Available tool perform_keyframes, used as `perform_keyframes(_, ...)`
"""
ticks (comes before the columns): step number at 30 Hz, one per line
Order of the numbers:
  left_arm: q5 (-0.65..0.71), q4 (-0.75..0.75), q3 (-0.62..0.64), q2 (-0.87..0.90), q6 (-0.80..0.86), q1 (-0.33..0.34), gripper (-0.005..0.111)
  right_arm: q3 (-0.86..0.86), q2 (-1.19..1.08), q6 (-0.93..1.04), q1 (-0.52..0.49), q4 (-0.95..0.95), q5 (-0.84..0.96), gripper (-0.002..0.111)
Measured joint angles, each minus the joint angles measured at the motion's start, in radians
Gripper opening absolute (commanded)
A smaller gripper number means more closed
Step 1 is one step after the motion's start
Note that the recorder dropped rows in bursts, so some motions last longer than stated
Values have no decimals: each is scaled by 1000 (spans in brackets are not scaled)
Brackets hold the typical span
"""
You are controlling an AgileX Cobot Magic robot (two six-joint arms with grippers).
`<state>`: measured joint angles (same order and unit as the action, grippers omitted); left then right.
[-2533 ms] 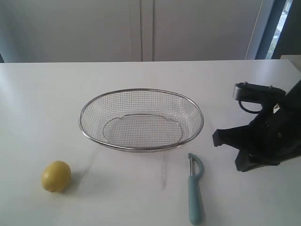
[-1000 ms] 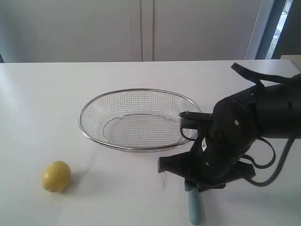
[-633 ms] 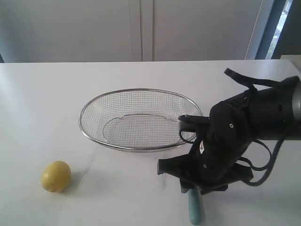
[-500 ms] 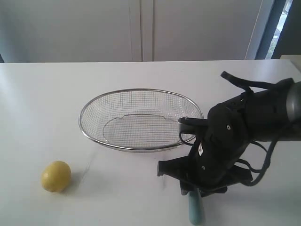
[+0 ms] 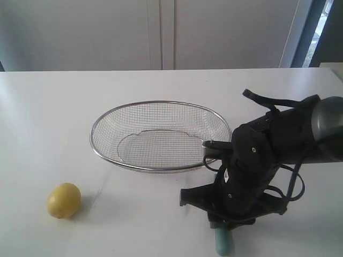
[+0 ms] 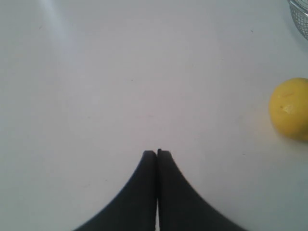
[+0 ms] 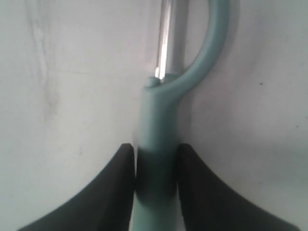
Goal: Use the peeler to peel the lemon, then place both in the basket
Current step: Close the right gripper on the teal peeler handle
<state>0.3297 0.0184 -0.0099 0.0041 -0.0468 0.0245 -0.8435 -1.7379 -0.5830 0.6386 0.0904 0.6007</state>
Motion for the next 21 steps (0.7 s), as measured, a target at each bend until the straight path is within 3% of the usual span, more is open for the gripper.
perform_keyframes(5,0,0,0,0,0,0,0,0,0,0,0,0,0,0)
perform_keyframes(21,0,0,0,0,0,0,0,-2,4,0,0,-47,44,0)
